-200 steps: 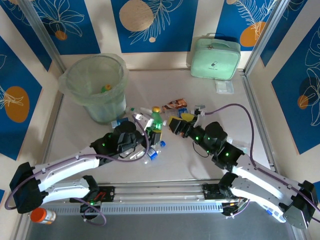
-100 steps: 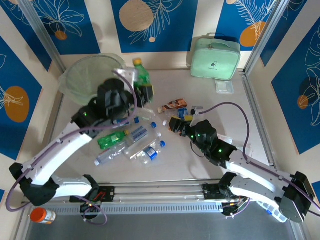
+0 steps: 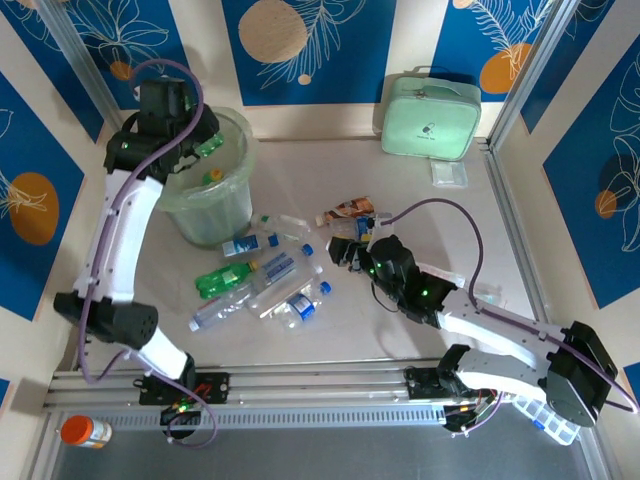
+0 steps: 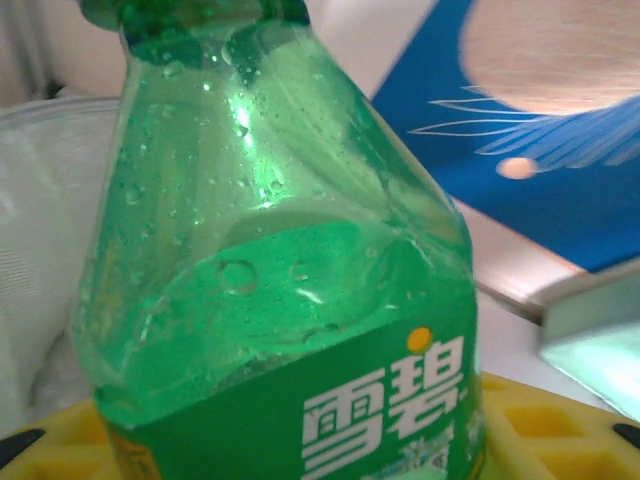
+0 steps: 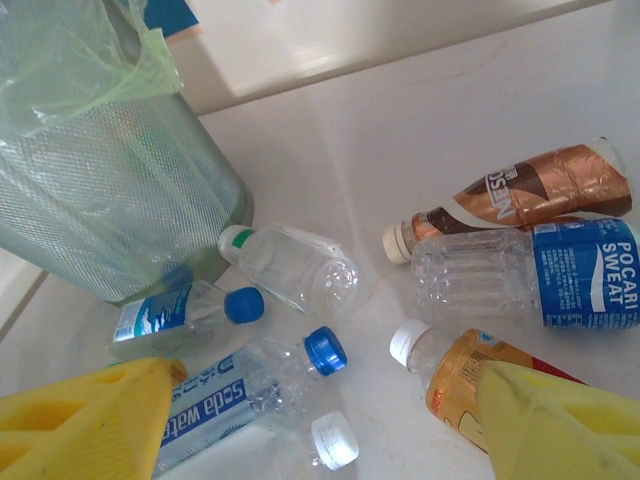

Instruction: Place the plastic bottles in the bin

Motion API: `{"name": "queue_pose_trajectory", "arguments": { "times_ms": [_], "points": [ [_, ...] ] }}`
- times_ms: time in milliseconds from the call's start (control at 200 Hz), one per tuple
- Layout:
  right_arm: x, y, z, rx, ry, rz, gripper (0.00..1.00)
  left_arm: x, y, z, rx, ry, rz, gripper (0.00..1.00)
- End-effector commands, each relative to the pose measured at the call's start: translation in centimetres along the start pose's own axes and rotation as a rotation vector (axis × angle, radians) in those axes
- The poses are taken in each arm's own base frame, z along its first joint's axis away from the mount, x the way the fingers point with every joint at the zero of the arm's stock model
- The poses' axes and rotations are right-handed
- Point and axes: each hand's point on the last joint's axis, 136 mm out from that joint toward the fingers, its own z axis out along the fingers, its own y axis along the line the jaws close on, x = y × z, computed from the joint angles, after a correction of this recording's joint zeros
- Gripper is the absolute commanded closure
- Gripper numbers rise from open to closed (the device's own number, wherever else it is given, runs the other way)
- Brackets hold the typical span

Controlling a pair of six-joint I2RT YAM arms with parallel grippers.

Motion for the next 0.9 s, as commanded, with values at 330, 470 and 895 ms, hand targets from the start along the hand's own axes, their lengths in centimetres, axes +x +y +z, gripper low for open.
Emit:
{"name": "queue_pose_trajectory", "arguments": {
  "times_ms": [330,470,895],
  "points": [
    [-0.4,1.5,1.2,0.031,0.002,-0.027,0.20,5.4,8.0,6.5,-0.433,0.287,0.082,0.94],
    [0.1,1.5,1.8,0.047,0.016,-0.035,0.20,6.8,9.1,7.0,-0.493,0.336,0.083,0.95],
    [-0.8,1.3,1.0,0.061,-0.034,0.003,0.20,8.7,12.4,8.7,-0.615,0.428,0.217,0.87]
  ]
}}
